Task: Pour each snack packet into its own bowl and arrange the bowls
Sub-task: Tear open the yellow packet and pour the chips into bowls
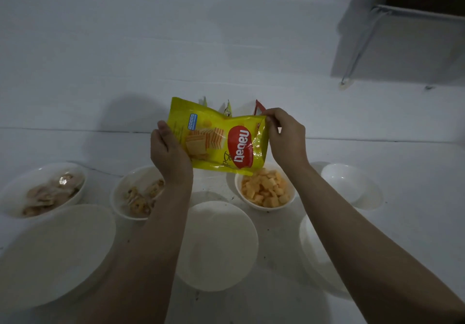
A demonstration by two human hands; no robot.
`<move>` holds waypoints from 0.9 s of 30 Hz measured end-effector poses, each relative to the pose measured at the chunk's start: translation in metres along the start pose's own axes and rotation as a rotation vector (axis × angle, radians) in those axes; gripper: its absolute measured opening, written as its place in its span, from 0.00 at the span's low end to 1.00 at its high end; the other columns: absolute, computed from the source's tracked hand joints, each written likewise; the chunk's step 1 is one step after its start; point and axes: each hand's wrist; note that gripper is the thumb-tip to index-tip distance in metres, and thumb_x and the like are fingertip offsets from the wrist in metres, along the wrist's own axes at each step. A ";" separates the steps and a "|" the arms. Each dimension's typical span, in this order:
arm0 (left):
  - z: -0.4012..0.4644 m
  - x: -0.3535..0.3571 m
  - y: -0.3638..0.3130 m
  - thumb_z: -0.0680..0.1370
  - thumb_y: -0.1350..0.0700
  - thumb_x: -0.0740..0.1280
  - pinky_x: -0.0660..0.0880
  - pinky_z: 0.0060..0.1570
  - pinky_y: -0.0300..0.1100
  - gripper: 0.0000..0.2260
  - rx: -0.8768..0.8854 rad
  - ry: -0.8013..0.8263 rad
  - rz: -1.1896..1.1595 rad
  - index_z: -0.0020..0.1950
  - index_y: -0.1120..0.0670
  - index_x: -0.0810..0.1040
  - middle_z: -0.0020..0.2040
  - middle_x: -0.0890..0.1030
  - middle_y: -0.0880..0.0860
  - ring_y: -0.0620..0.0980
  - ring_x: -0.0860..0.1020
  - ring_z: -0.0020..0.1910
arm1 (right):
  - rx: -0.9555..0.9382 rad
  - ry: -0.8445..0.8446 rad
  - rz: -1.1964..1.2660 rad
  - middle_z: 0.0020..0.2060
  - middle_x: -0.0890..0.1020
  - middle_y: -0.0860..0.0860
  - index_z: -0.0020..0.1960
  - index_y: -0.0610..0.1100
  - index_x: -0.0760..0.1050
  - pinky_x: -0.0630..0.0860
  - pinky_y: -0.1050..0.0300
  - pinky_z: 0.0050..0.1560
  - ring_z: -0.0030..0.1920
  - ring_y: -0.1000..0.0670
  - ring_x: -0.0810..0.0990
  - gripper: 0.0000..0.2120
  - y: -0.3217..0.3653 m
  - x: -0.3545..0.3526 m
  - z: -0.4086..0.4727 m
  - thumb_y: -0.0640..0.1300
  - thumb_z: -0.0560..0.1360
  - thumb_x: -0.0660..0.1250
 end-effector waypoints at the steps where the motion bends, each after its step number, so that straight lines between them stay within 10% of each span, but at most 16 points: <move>1: -0.002 0.000 0.000 0.83 0.44 0.55 0.72 0.36 0.49 0.18 -0.016 -0.020 -0.017 0.35 0.49 0.66 0.32 0.69 0.46 0.45 0.69 0.32 | -0.009 -0.001 0.015 0.47 0.85 0.48 0.52 0.41 0.80 0.68 0.77 0.43 0.47 0.53 0.81 0.10 -0.001 -0.001 0.001 0.35 0.80 0.60; 12: -0.073 0.031 -0.017 0.83 0.44 0.54 0.70 0.35 0.43 0.18 -0.019 -0.156 -0.055 0.37 0.52 0.68 0.32 0.71 0.46 0.43 0.70 0.30 | -0.084 -0.006 0.139 0.44 0.82 0.54 0.52 0.42 0.80 0.69 0.76 0.46 0.45 0.58 0.78 0.10 -0.033 -0.056 0.007 0.36 0.80 0.60; 22: -0.176 0.132 -0.016 0.84 0.49 0.55 0.69 0.38 0.35 0.14 0.105 0.032 0.019 0.41 0.51 0.71 0.35 0.73 0.45 0.36 0.72 0.33 | 0.085 -0.030 0.123 0.42 0.80 0.57 0.50 0.43 0.80 0.67 0.77 0.42 0.42 0.70 0.76 0.11 -0.139 -0.169 -0.004 0.34 0.78 0.60; 27: -0.195 0.181 -0.018 0.84 0.53 0.57 0.64 0.32 0.30 0.15 0.272 0.160 0.152 0.39 0.57 0.67 0.31 0.67 0.45 0.35 0.70 0.31 | 0.255 0.016 0.008 0.38 0.80 0.52 0.49 0.43 0.80 0.73 0.71 0.43 0.41 0.53 0.79 0.12 -0.188 -0.194 -0.005 0.33 0.77 0.59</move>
Point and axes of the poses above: each hand's wrist, its own z-axis towards the middle knuckle, its own x-axis out of the palm, y = z × x
